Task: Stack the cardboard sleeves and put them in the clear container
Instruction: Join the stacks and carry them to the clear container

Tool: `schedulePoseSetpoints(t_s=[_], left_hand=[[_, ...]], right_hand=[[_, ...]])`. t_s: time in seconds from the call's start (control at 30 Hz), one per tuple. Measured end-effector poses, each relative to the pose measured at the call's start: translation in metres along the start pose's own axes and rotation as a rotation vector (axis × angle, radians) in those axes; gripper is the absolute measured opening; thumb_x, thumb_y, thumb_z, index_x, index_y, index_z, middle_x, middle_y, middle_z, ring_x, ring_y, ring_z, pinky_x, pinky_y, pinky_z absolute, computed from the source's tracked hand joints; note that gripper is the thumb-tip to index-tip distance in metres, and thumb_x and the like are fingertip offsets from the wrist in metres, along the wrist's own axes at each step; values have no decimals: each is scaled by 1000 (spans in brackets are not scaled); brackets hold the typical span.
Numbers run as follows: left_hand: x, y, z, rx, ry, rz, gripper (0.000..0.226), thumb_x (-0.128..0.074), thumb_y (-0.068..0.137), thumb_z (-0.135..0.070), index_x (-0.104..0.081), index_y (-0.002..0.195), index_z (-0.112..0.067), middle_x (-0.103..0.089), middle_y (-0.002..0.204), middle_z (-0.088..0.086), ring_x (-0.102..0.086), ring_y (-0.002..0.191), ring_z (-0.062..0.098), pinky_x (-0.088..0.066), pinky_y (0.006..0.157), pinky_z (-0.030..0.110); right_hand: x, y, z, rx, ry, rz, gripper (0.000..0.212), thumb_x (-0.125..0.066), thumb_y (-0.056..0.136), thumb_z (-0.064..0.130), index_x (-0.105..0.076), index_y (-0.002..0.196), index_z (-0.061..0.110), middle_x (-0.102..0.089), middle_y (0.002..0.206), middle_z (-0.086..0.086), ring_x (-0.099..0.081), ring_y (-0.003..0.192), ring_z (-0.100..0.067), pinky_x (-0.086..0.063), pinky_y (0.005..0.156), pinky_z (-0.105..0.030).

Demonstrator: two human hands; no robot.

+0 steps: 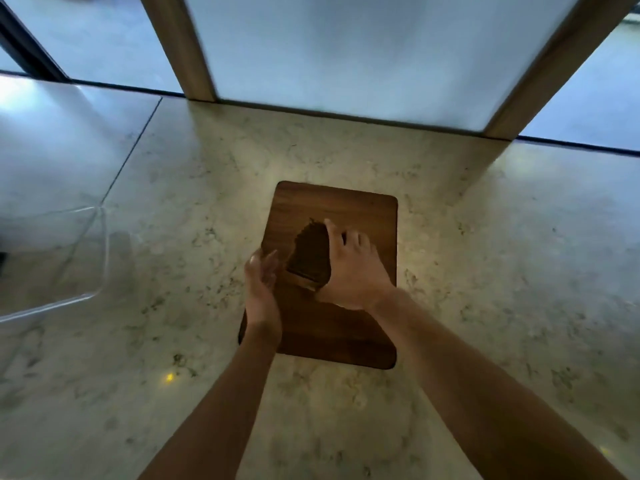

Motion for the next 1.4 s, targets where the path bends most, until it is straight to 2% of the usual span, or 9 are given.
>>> schedulePoseSetpoints(t_s=[0.17,0.3,0.4,0.63,0.8,0.97,1.1,1.27,1.4], left_hand=[[4,28,-16,-258,269,221,70,-48,91,-59,-45,153,-28,-49,157,-4,-44,145,11,-36,117,35],[-26,28,-7,-246,266,476,80,-49,89,-52,-32,161,-21,-51,149,-12,-55,132,0,-49,104,24],[-41,35,1,-156,158,532,84,-51,85,-53,-32,161,-24,-51,153,-1,-57,133,10,-52,104,30],[-37,39,14,-97,117,574,100,-65,73,-83,-36,155,-35,-60,144,-23,-52,138,4,-48,101,20],[-34,32,7,-247,215,557,81,-60,85,-54,-38,157,-27,-62,136,-4,-62,125,17,-57,88,30],[-34,32,5,-406,438,296,65,-67,85,-50,-50,147,-36,-55,137,-8,-60,119,7,-59,82,23],[-32,37,6,-441,493,176,40,-68,96,-35,-62,135,-36,-60,133,-12,-59,121,6,-60,92,39],[-31,34,4,-438,523,118,40,-60,86,-51,-61,126,-46,-62,129,-18,-60,119,2,-59,96,40],[-34,34,5,-406,504,135,40,-63,90,-45,-62,130,-44,-63,131,-18,-60,123,5,-56,100,42]], right_hand=[[-34,27,14,150,-256,63,135,-80,62,59,13,157,33,-18,156,-14,-19,145,-39,-9,122,-54],[-38,29,10,157,-240,45,135,-74,62,64,21,154,38,-10,160,-9,-12,148,-36,-7,122,-54],[-41,29,11,178,-206,29,134,-72,64,63,25,153,35,-8,160,-6,-11,148,-33,-9,123,-53],[-39,34,8,204,-182,-19,138,-71,62,66,22,155,24,-10,157,-2,-15,145,-27,-11,122,-45],[-33,34,8,252,-149,-75,134,-72,63,64,13,157,24,-18,157,0,-20,144,-23,-13,120,-40],[-35,27,0,262,-92,-82,141,-79,61,68,17,157,30,-11,164,5,-5,153,-21,-3,126,-48],[-33,18,-19,190,380,-71,136,-80,62,69,15,155,44,17,165,19,12,155,-11,-18,123,-48],[-59,7,-46,28,1292,-222,94,-54,82,63,-2,158,45,-13,163,28,-26,145,9,-37,118,-37],[-68,9,-44,3,1460,-225,91,-46,81,66,-6,159,40,-24,159,33,-34,143,5,-39,114,-30]])
Point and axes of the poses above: each hand's wrist, its own y-axis towards the middle knuckle, its own x-axis out of the back of the hand, z = x × y, the point moved 10 cm from there along y, towards the middle knuckle
